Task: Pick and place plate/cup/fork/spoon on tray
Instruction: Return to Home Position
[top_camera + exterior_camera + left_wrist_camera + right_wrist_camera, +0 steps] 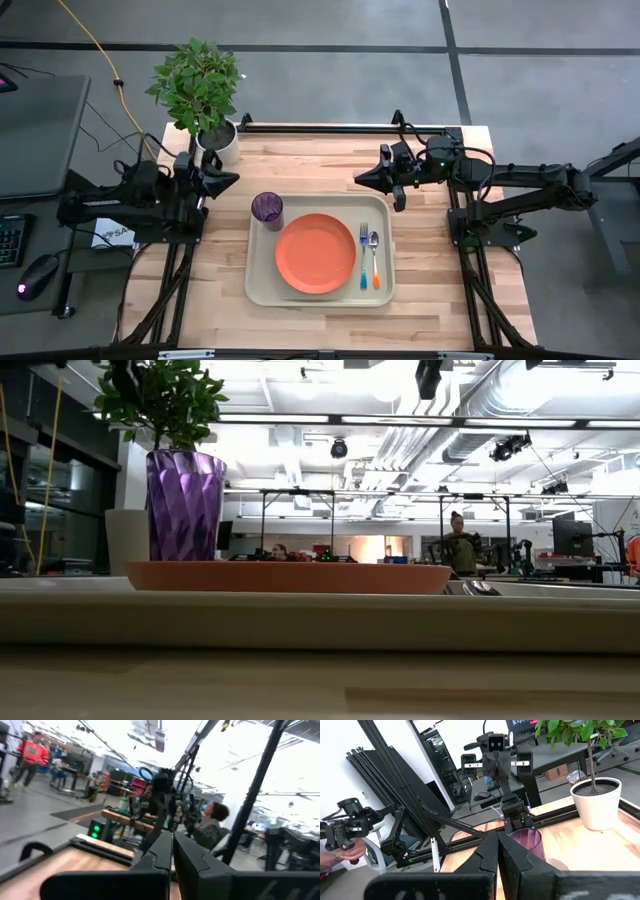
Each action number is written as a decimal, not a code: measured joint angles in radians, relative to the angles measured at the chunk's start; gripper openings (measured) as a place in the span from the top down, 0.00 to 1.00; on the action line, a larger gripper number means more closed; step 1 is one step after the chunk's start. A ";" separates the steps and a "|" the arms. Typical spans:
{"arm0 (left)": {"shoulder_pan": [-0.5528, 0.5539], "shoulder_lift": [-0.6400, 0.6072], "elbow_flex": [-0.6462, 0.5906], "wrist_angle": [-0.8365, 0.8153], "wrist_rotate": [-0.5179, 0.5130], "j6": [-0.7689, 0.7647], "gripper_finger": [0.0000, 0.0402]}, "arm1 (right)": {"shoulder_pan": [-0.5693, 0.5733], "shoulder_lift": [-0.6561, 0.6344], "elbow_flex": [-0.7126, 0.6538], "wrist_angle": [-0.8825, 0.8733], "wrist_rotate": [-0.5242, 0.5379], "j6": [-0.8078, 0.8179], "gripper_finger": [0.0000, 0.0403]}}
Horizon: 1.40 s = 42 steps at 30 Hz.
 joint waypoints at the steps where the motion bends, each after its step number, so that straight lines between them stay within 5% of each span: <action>1: -0.007 -0.019 -0.026 0.008 0.000 -0.012 1.00 | 0.000 0.000 0.000 -0.003 0.000 0.000 1.00; 15: -0.141 -0.294 -0.168 -0.070 -0.025 -0.028 1.00 | 0.000 0.000 0.000 -0.004 0.005 0.087 1.00; 28: -0.166 -0.292 -0.190 -0.122 -0.012 0.005 1.00 | 0.001 0.000 -0.001 -0.002 0.005 0.115 1.00; 38: -0.166 -0.292 -0.380 0.082 -0.008 -0.068 1.00 | 0.003 0.000 -0.001 -0.002 0.005 0.113 1.00; 42: -0.165 -0.291 -0.394 0.025 -0.024 -0.085 1.00 | 0.003 0.000 -0.001 -0.002 0.003 0.103 1.00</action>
